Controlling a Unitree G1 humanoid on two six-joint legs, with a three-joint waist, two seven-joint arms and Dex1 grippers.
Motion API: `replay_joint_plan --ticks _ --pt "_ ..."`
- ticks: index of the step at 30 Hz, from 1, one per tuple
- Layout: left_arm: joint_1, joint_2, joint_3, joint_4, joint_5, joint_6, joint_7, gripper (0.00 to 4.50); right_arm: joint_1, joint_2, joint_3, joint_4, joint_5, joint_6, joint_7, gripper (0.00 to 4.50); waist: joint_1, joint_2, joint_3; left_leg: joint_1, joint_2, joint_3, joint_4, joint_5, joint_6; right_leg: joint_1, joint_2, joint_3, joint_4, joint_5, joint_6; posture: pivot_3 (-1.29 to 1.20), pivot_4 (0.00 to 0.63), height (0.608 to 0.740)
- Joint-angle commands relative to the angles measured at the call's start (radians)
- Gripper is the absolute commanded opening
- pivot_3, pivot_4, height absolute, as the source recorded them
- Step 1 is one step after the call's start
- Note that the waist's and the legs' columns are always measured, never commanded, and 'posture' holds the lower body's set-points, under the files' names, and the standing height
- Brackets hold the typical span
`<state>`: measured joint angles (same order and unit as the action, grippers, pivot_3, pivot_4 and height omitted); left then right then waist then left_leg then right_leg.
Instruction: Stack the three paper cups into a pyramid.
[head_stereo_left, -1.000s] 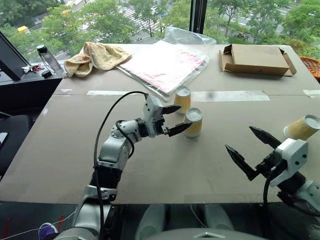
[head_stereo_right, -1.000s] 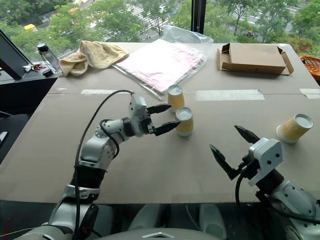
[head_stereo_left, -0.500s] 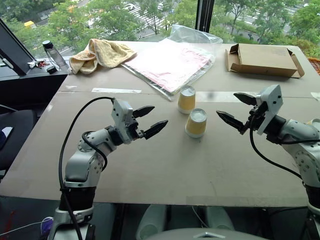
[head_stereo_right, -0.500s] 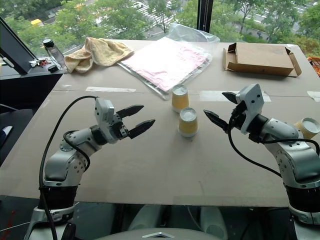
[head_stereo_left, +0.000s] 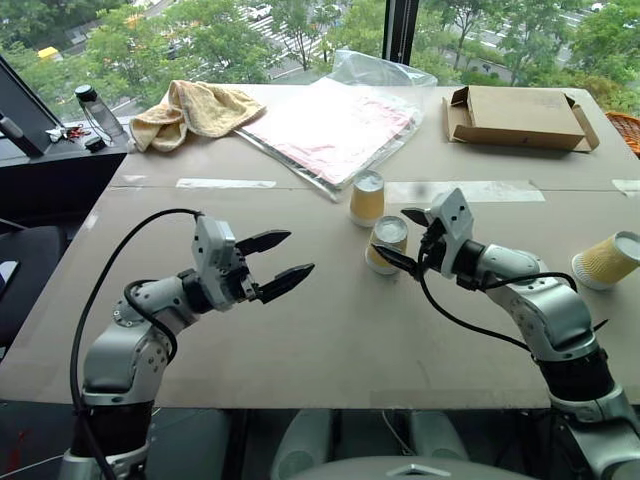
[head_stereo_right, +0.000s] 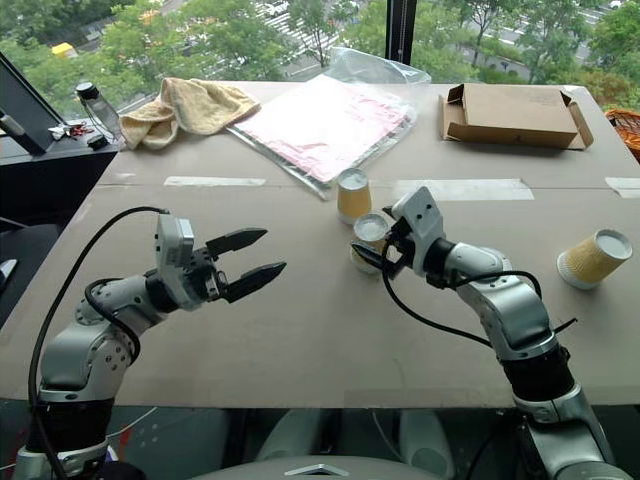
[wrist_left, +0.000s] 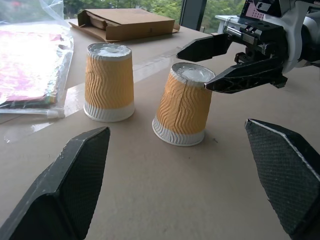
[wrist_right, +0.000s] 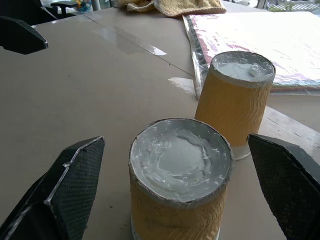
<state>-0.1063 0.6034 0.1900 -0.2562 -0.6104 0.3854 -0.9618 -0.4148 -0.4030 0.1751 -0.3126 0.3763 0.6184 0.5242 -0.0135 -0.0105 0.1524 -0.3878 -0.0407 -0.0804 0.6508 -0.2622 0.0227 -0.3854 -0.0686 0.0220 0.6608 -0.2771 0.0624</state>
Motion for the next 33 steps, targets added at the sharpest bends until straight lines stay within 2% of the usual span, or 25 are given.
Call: replay_joint_plan --ticks 1,6,10,13,15,20,27,33 --pt "-0.010 0.003 0.020 -0.019 -0.017 -0.004 0.011 4.43 -0.039 0.023 -0.032 -0.018 0.006 -0.003 -0.012 4.50 0.000 0.000 0.000 0.000 0.000 0.000 0.000 0.000 0.000 0.000 0.000 0.000 0.000 0.000 0.000 0.00 0.150 0.740" --pt "-0.006 0.006 0.020 -0.029 -0.022 0.002 0.019 4.43 -0.162 0.052 -0.076 0.024 0.043 0.074 -0.021 4.50 -0.003 0.000 0.000 -0.001 0.000 0.000 0.000 0.000 0.000 -0.003 0.000 0.001 0.001 0.000 0.000 0.00 0.150 0.740" --pt "-0.014 0.007 0.021 -0.027 -0.030 0.006 0.022 4.43 -0.376 0.062 -0.076 0.255 0.007 0.133 -0.024 4.50 -0.006 0.000 0.000 -0.001 0.000 0.001 -0.001 0.001 -0.001 -0.003 0.000 0.001 0.002 0.000 0.000 0.00 0.150 0.740" --pt "-0.014 0.011 0.027 -0.028 -0.038 0.008 0.020 4.43 -0.494 0.061 -0.036 0.431 -0.037 0.101 0.033 4.50 -0.004 0.000 0.000 -0.003 0.000 0.000 -0.001 0.001 -0.001 -0.006 0.000 0.000 0.001 0.000 0.000 0.00 0.150 0.740" --pt "-0.011 0.015 0.034 -0.031 -0.043 0.008 0.017 4.43 -0.576 0.066 -0.007 0.579 -0.072 0.062 0.089 4.50 -0.008 0.000 0.000 -0.009 -0.001 0.002 -0.001 0.001 -0.002 -0.012 0.000 0.001 0.002 0.000 0.000 0.00 0.150 0.740" --pt "0.019 0.019 0.054 -0.050 -0.045 0.003 0.023 4.43 -0.720 0.109 0.026 0.883 -0.134 -0.035 0.200 4.50 -0.022 0.001 0.000 -0.011 -0.001 0.002 -0.002 0.001 -0.002 -0.013 0.000 0.002 0.001 0.000 0.000 0.00 0.150 0.740" --pt "0.072 0.013 0.077 -0.100 -0.052 0.008 0.051 4.43 -0.821 0.180 0.032 1.141 -0.199 -0.134 0.314 4.50 -0.035 0.001 0.000 -0.011 -0.001 0.002 -0.003 0.001 -0.002 -0.016 0.000 0.005 0.002 0.000 0.000 0.00 0.150 0.740" --pt "0.107 0.017 0.093 -0.125 -0.065 0.004 0.064 4.43 -0.859 0.208 -0.006 1.222 -0.205 -0.173 0.374 4.50 -0.034 0.001 0.000 -0.011 -0.001 0.001 -0.003 0.001 -0.002 -0.017 0.001 0.006 0.003 0.000 0.000 0.00 0.150 0.740"
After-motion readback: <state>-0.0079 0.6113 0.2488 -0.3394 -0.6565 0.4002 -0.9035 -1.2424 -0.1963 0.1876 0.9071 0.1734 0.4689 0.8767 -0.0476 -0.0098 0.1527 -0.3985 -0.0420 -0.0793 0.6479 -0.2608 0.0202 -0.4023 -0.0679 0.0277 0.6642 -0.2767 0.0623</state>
